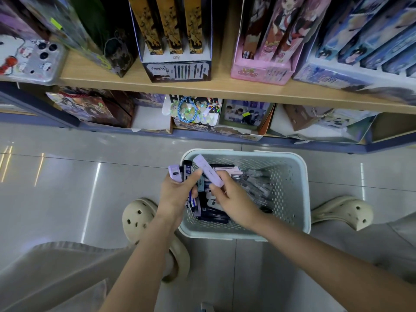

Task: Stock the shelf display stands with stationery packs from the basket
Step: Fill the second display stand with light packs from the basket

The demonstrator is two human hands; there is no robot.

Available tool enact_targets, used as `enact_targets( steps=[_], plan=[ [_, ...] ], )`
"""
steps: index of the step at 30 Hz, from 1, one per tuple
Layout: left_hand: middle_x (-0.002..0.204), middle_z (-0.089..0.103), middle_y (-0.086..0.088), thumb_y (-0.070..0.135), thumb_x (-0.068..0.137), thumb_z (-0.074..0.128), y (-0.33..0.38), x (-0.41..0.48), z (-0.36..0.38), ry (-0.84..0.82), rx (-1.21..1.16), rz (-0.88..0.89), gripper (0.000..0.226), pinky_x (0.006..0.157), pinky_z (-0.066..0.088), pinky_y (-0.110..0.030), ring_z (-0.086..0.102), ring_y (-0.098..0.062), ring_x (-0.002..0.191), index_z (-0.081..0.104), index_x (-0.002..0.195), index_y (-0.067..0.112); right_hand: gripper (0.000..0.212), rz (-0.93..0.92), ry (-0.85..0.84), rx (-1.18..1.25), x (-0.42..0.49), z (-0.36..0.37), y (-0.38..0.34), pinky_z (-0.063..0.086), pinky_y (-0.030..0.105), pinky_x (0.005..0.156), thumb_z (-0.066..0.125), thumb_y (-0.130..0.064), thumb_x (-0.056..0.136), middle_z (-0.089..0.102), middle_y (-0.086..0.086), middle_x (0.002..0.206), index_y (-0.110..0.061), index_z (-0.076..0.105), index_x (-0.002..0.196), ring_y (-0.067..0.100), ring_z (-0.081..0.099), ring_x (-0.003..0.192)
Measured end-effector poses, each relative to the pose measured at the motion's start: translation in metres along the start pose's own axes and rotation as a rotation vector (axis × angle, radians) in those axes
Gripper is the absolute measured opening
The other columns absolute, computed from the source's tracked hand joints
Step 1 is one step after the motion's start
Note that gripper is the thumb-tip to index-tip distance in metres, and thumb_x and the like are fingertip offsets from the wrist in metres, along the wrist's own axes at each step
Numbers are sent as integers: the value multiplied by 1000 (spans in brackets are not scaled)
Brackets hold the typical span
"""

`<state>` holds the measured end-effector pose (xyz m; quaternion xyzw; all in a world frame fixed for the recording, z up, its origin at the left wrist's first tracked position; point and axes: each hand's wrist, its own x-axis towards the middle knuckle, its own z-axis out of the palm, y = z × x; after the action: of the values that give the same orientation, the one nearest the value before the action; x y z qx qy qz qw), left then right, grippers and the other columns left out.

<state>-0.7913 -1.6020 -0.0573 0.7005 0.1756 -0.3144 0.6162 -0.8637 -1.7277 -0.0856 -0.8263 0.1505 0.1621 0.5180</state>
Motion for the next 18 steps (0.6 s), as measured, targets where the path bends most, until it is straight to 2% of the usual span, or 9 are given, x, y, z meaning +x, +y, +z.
enact_targets(
  steps=[2,4,6,8,10,13,18],
  plan=[
    [47,49,3,15,88,66,1,-5,4,-15,-14,19,20,44,38,-19,40,-11,42,55,73,9,27,-68,14,-16,-8,-1,-9,43,36,66,46,-24,99,56,4,82,-13,46,123,20,54,70],
    [48,49,2,15,87,67,3,-8,8,-8,-21,26,21,44,37,-18,39,-11,42,53,72,8,31,-130,-18,4,-13,-1,-15,41,20,70,53,-22,96,58,-4,95,-14,47,125,2,52,74],
    [49,48,-1,13,87,66,5,-10,9,-1,-41,33,23,44,36,-18,38,-12,42,52,70,8,41,-158,-81,25,-13,-2,-9,41,14,81,61,-25,91,55,-5,112,-15,46,127,-1,52,90],
    [50,50,-1,13,88,65,7,-10,6,27,-53,29,22,44,36,-19,39,-11,42,53,70,8,54,-129,-101,-57,-9,-8,11,36,15,93,65,-31,88,49,-4,126,-16,43,134,2,46,111],
    [48,52,1,14,89,65,7,-6,2,68,-46,7,20,44,37,-19,40,-10,40,54,72,9,59,-40,-92,-160,-1,-16,38,34,22,103,65,-33,87,46,0,135,-16,41,138,9,44,122],
    [53,53,0,13,90,63,4,1,-4,85,-56,-6,16,44,37,-18,41,-10,43,54,78,8,57,96,-136,-266,9,-20,71,32,25,105,64,-30,89,45,3,138,-16,40,139,18,44,127],
    [54,52,0,15,90,62,-2,9,-7,93,-54,-33,18,47,37,-20,42,-11,45,54,76,10,59,141,-205,-397,27,-8,86,30,34,111,61,-35,90,41,6,145,-17,39,141,21,38,132]
  ],
)
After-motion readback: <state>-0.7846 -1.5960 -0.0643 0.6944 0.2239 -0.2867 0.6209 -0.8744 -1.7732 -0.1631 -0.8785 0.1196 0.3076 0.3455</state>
